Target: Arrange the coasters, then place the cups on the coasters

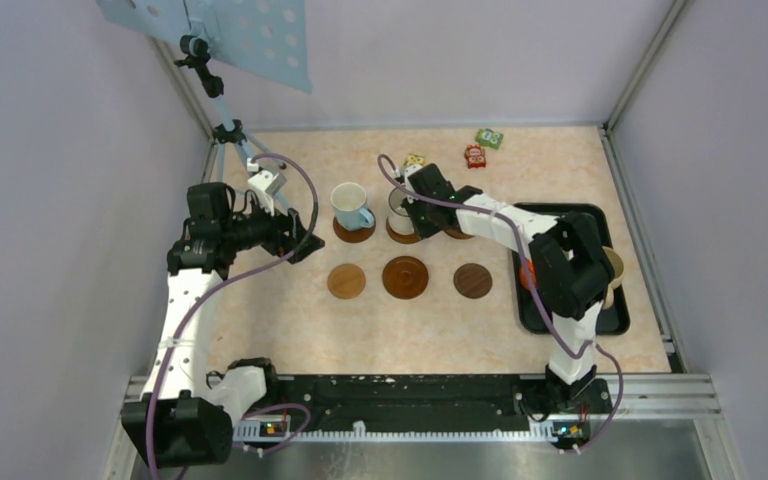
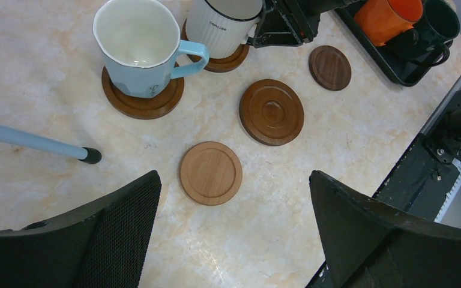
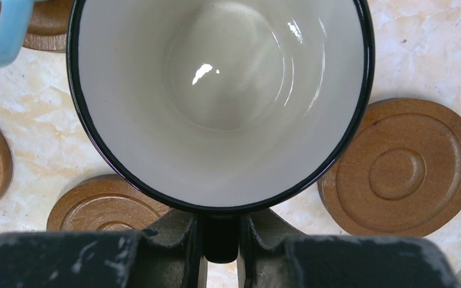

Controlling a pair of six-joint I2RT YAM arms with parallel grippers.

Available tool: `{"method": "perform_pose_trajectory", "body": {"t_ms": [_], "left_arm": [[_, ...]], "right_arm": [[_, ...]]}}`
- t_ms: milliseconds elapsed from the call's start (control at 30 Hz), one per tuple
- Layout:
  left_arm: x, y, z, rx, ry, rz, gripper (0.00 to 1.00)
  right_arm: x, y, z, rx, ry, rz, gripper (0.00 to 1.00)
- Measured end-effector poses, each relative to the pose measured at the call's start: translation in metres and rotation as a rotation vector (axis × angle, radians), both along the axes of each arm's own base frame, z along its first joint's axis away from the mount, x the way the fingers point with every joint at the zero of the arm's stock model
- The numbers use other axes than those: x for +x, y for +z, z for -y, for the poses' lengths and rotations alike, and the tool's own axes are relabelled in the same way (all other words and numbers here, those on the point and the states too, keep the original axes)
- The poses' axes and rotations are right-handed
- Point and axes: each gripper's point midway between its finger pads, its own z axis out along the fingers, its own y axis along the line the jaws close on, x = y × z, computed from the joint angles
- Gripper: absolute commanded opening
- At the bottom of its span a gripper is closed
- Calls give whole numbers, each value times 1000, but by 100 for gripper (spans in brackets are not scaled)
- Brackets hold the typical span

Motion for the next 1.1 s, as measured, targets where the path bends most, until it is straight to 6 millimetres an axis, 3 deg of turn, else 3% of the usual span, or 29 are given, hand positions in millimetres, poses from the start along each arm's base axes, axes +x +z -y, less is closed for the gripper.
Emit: {"method": "perform_pose_trajectory", "body": {"t_ms": [167,333,533,667,733,833,933,1100], "left_arm": [[0,0,0,0,0,0,99],[0,0,0,0,0,0,99],[0,0,0,0,0,0,99],[0,0,0,0,-1,0,99],[0,0,0,0,-1,0,99],[0,0,0,0,-1,0,99],[0,0,0,0,-3,1,99],[-1,0,1,-1,-8,3,99]], "right_arm": [[0,0,-1,-8,1,-12,13],[-2,-1,1,-16,-1,-22,34],[2,6,-3,1,-6,-9,49],[1,6,-3,3,-10,-13,67],[0,10,-4,10,-10,-11,70],[-2,25,-2,23,2,9,71],[-5,57,2,58,20,63,72],[-18,114,33,113,32,161,72]]}}
